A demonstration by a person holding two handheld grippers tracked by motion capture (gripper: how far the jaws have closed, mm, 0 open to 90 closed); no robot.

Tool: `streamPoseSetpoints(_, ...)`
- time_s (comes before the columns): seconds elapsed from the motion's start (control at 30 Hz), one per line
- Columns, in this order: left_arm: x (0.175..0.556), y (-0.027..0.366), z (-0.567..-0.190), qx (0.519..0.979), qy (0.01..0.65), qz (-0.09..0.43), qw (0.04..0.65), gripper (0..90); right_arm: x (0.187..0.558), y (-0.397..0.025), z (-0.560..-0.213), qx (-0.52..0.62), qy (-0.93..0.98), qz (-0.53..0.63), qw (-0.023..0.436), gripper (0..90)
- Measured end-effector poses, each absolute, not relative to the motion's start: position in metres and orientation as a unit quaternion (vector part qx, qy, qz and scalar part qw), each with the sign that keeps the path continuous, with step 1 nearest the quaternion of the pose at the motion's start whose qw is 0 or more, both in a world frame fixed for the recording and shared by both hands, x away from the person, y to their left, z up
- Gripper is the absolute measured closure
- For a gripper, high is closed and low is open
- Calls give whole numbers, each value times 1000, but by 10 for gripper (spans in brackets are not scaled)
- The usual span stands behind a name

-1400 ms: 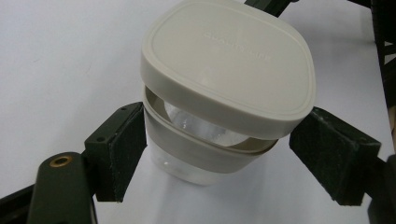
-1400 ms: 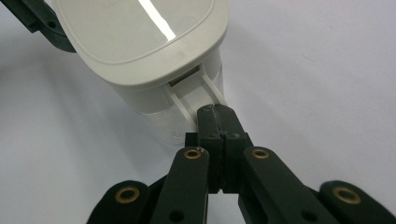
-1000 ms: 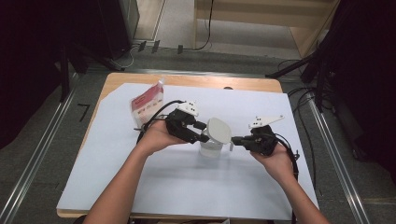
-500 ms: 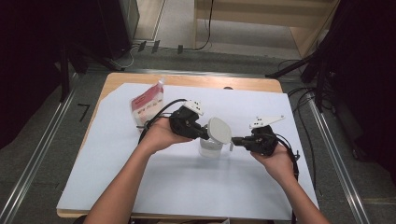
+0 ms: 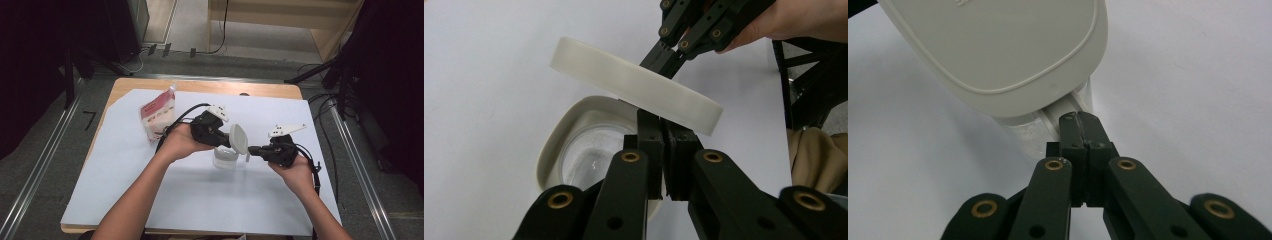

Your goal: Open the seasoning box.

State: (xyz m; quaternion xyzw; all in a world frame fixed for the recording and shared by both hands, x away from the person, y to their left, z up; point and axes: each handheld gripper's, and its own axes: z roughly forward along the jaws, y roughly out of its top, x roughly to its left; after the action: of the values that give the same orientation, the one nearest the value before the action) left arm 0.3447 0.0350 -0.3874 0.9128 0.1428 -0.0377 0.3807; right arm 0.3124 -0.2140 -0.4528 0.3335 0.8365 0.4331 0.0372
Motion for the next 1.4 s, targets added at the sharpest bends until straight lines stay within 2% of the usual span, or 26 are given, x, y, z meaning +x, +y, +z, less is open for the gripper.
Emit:
streamPoseSetpoints(0.47,345,12,-381,914,133,-48,380,877,311,-215,-454,338,834,435,36,900)
streamPoseSetpoints(0.73,345,14,-384,914,140,-57,376,819,308,-217,-451,331,836,436,33,900)
streamPoseSetpoints(0.83,345,21,-381,912,150,-56,378,752,305,-217,-450,329,837,437,32,900)
streamPoseSetpoints(1.0,345,33,-375,904,155,-48,396,564,298,-220,-447,329,833,445,27,900)
streamPoseSetpoints(1.17,343,46,-372,900,170,-34,399,444,291,-215,-451,320,839,440,16,900)
streamPoseSetpoints(1.4,339,68,-377,892,198,-39,403,429,294,-212,-455,321,843,432,7,900)
